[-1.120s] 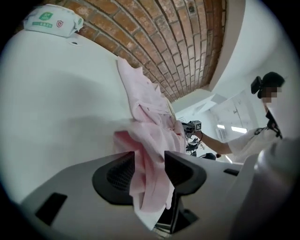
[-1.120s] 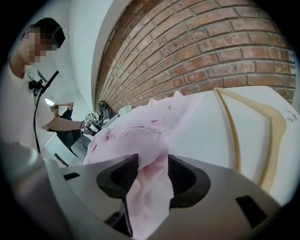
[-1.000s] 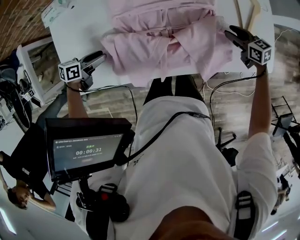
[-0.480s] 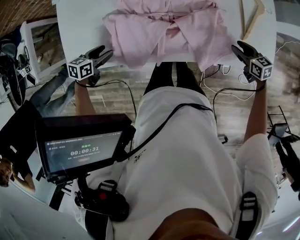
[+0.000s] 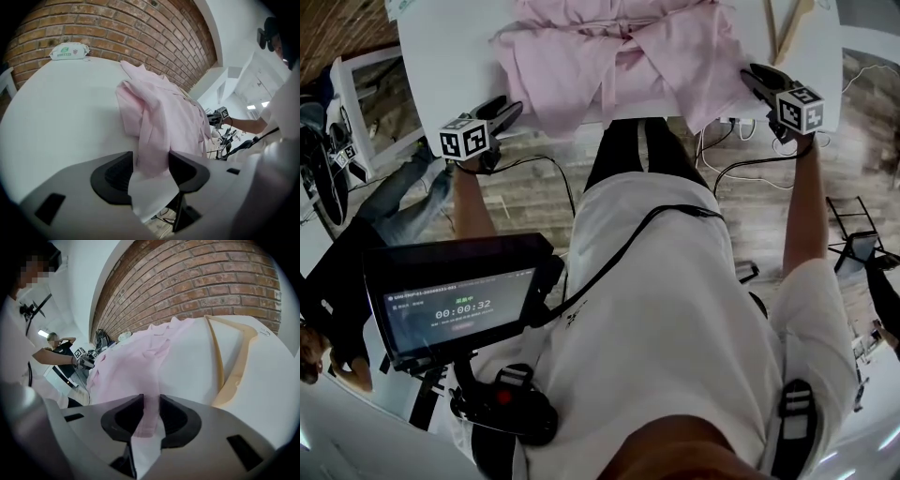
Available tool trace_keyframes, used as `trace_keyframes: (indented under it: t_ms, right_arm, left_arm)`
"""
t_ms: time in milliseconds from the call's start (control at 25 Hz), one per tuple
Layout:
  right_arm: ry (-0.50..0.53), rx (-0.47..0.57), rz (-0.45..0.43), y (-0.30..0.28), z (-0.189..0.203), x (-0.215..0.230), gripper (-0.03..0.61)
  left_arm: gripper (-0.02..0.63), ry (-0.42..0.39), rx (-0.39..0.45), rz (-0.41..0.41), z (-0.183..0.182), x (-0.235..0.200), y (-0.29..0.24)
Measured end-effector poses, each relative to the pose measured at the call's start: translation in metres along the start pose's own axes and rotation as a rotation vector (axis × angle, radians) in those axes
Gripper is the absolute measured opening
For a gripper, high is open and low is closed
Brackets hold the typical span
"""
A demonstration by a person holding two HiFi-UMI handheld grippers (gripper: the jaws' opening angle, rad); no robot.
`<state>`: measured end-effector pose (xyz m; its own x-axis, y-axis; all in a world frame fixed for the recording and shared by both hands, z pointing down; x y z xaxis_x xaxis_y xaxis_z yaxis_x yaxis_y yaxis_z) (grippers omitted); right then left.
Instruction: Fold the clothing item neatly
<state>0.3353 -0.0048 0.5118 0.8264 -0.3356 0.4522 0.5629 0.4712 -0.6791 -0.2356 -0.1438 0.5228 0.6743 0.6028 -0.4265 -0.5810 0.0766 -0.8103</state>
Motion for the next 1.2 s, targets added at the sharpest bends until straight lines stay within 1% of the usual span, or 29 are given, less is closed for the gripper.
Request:
trace_keyframes:
  t_ms: [40, 80, 120, 160, 200, 280, 360, 400, 480, 560, 680, 760, 880, 960, 1120, 1200]
  right_arm:
    - [0.023, -0.022, 0.003, 0.0, 0.002, -0.003, 0.094]
    - [0.057, -0.053, 0.007, -0.001, 0.005, -0.007, 0.069]
    - [0.093, -0.085, 0.008, -0.002, 0.007, -0.012, 0.012]
    - [0.116, -0.109, 0.001, -0.005, 0.009, -0.016, 0.012]
    - [0.121, -0.119, -0.016, -0.007, 0.01, -0.021, 0.012]
    - [0.1, -0.093, -0.055, -0.008, 0.01, -0.029, 0.012]
    - [0.076, -0.022, -0.098, 0.0, 0.0, -0.039, 0.012]
    - [0.062, 0.028, -0.128, 0.008, -0.008, -0.045, 0.012]
    - [0.034, 0.146, -0.204, 0.027, -0.031, -0.058, 0.012]
    - [0.022, 0.271, -0.269, 0.044, -0.06, -0.069, 0.012]
    - [0.032, 0.427, -0.304, 0.055, -0.109, -0.074, 0.011]
    - [0.028, 0.499, -0.314, 0.054, -0.14, -0.072, 0.012]
    - [0.017, 0.562, -0.317, 0.045, -0.188, -0.065, 0.012]
    - [0.02, 0.578, -0.293, 0.036, -0.217, -0.058, 0.012]
    - [0.033, 0.556, -0.223, 0.017, -0.255, -0.03, 0.012]
    - [0.027, 0.535, -0.176, 0.009, -0.265, -0.012, 0.012]
  left_arm:
    - [0.239, -0.003, 0.002, -0.009, 0.0, 0.0, 0.0]
    - [0.208, -0.018, 0.001, -0.026, -0.001, 0.001, 0.0]
    - [0.151, -0.039, -0.001, -0.048, -0.002, 0.003, -0.002]
    - [0.061, -0.059, -0.004, -0.066, -0.003, 0.005, -0.004]
    - [0.031, -0.072, -0.009, -0.073, -0.004, 0.007, -0.006]
    - [0.026, -0.081, -0.022, -0.039, -0.004, 0.016, -0.009]
    - [0.023, -0.076, -0.012, 0.024, -0.007, 0.028, -0.003]
    - [0.023, -0.065, 0.008, 0.06, -0.011, 0.035, 0.004]
    - [0.021, -0.024, 0.082, 0.144, -0.025, 0.049, 0.023]
    - [0.021, 0.019, 0.181, 0.228, -0.048, 0.062, 0.043]
    - [0.021, 0.056, 0.313, 0.301, -0.093, 0.072, 0.066]
    - [0.021, 0.103, 0.385, 0.342, -0.126, 0.073, 0.076]
    - [0.021, 0.185, 0.46, 0.383, -0.173, 0.068, 0.082]
    - [0.021, 0.23, 0.494, 0.396, -0.203, 0.061, 0.08]
    - [0.021, 0.333, 0.528, 0.354, -0.253, 0.028, 0.068]
    - [0.021, 0.38, 0.52, 0.346, -0.27, 0.01, 0.057]
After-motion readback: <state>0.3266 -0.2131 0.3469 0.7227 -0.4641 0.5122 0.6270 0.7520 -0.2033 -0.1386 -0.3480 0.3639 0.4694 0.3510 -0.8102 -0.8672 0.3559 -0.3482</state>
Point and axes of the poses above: the fingertips, and each gripper's own axes: y backward along the fingers, x to its right, z out of its underside, the point moved 5 cm from there along y, backward along the fingers, and after that the axes turned 5 degrees about -z, right-handed, at the moved point
